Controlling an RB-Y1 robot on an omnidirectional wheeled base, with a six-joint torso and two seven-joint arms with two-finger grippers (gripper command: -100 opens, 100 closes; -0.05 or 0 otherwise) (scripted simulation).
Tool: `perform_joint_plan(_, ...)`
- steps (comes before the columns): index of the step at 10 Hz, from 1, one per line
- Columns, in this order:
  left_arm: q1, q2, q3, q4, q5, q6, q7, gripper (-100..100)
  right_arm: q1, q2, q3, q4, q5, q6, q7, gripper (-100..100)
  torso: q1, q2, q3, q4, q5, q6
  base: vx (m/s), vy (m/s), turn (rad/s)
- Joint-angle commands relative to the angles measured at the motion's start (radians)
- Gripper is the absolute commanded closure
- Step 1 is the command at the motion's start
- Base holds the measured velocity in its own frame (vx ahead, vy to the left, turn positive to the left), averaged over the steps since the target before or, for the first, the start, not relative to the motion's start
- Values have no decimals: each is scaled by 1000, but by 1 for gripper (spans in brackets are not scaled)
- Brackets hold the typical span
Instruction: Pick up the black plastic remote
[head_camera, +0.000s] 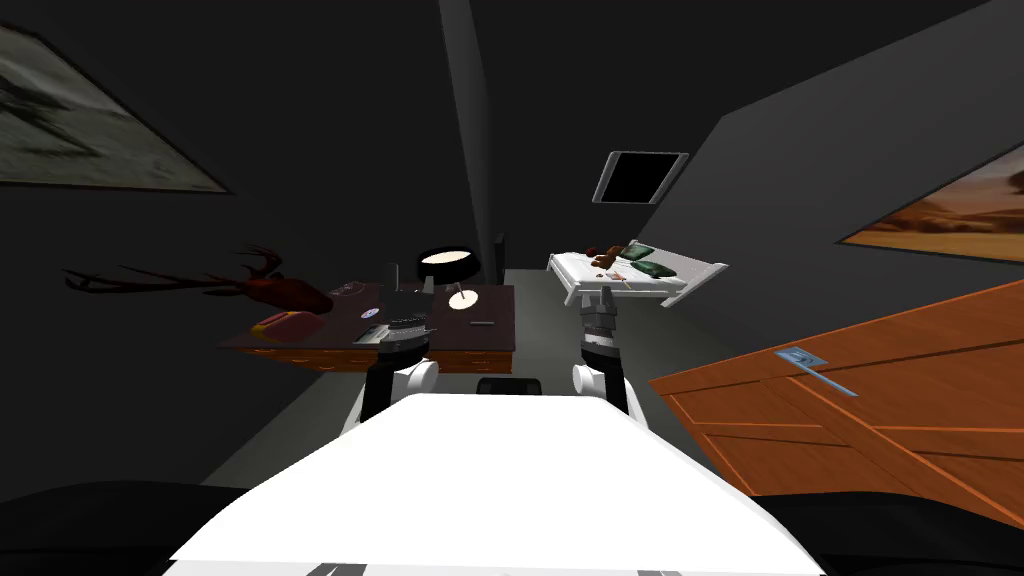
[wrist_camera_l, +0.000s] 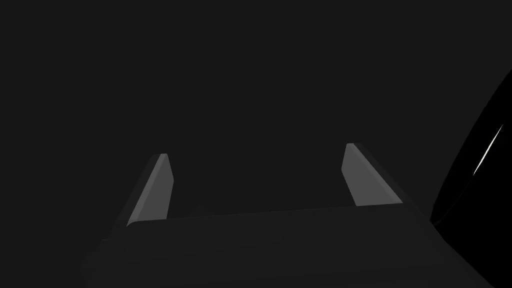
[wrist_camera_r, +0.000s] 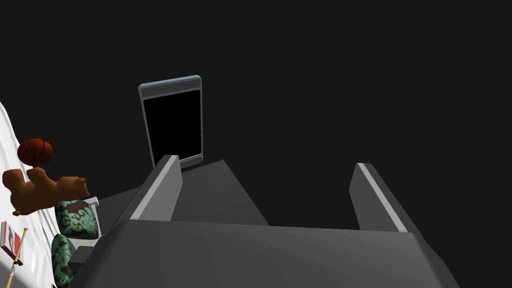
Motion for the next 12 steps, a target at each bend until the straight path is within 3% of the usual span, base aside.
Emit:
perform_joint_plan(1, -2, 33, 12, 43, 14, 30, 5, -100, 0, 0, 0, 0, 0, 0, 0, 0, 0, 0, 0, 0, 0, 0, 11, -21, -184)
perform_joint_plan(5, -10, 105, 38, 146, 52, 104, 15, -100, 0, 0, 0, 0, 0, 0, 0, 0, -2, -1, -1, 0, 0, 0, 10, -35, -171)
perform_joint_plan(6, -10, 105, 38, 150, 52, 104, 15, -100, 0, 0, 0, 0, 0, 0, 0, 0, -2, 0, 0, 0, 0, 0, -3, -20, -98)
perform_joint_plan(11, -25, 189, 70, 296, 107, 208, 29, -100, 0, 0, 0, 0, 0, 0, 0, 0, -2, 1, 0, 0, 0, 0, -9, -33, -174)
perform_joint_plan(12, -25, 189, 70, 310, 107, 208, 29, -100, 0, 0, 0, 0, 0, 0, 0, 0, -2, 1, 0, 0, -1, 0, -11, -28, -84)
